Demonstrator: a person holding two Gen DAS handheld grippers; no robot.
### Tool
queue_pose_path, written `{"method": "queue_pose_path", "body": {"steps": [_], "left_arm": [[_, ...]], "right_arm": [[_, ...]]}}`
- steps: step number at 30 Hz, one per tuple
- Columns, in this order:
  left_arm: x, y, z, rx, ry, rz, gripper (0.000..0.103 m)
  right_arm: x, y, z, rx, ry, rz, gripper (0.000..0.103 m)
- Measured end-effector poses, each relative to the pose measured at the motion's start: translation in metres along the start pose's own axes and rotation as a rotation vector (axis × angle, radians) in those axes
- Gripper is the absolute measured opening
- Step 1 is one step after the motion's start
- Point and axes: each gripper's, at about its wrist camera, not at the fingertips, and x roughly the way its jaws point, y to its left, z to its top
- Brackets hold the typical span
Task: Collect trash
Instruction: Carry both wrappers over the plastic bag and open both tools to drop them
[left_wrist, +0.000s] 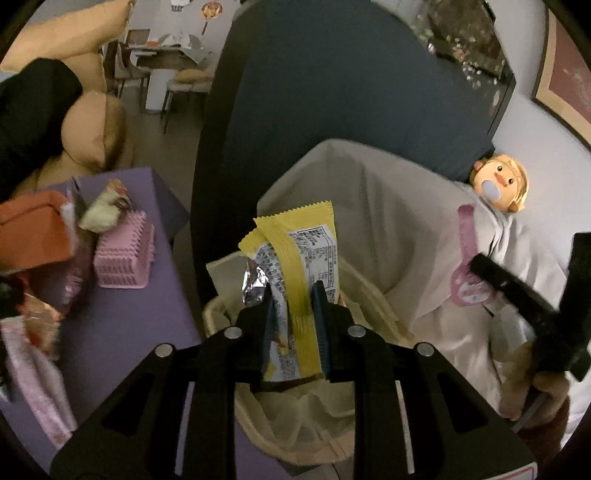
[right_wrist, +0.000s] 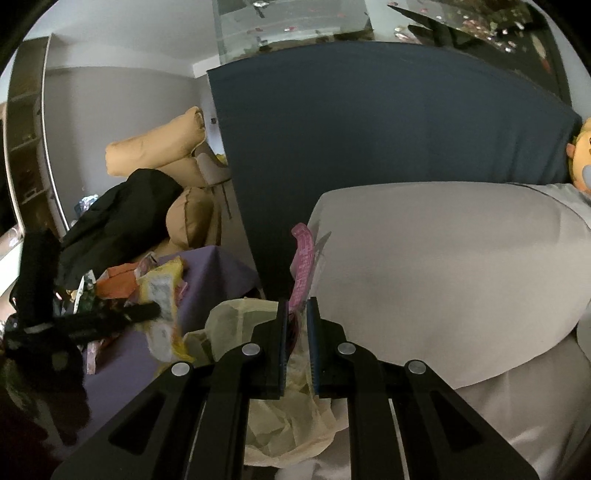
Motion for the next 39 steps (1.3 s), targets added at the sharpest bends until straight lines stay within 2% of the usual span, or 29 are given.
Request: {"method": "queue_pose_path", "body": {"steps": [2,5,10,16,21,25,27,28,29,34,39], "left_arm": [[0.017,0.006,-0.003,-0.03,0.04,-0.024,0.036],[0.025,0.017,-0.009,-0.087,0.087,-0.034,0.045],[0.004,0.03,-0.01,-0.086,0.066,0.035,0.047],[-0.039,0.056,-0.015,-0.09,0.046,0.114,0.05],[-0.08,0.084,-0.029,-0.075,0.014,0.148,0.052],[-0.106,0.112,-0.041,-0.098,-0.02,0.175,0.056],[-0.115,0.125,-0.045,-0.118,-0.031,0.191,0.057],[-0.12,0.134,-0.047,-0.133,-0.038,0.204,0.057],[-0.124,0.142,-0.05,-0.146,-0.042,0.214,0.057],[-0.141,0.178,-0.061,-0.205,-0.069,0.268,0.057],[-0.157,0.21,-0.073,-0.265,-0.101,0.306,0.057]], "right_arm": [[0.002,0.0,0.0,0.003,-0.004,-0.001,0.011],[0.005,0.008,0.001,-0.013,-0.013,0.016,0.011],[0.02,0.023,-0.004,-0.028,0.021,0.072,0.011],[0.066,0.049,-0.023,-0.023,0.121,0.136,0.011],[0.099,0.068,-0.042,-0.04,0.221,0.139,0.011],[0.113,0.074,-0.055,-0.053,0.263,0.117,0.013],[0.115,0.073,-0.059,-0.046,0.275,0.109,0.024],[0.115,0.072,-0.06,-0.034,0.276,0.109,0.039],[0.115,0.071,-0.06,-0.024,0.271,0.111,0.048],[0.103,0.073,-0.055,-0.028,0.25,0.085,0.049],[0.091,0.095,-0.046,-0.075,0.237,0.09,0.054]]}}
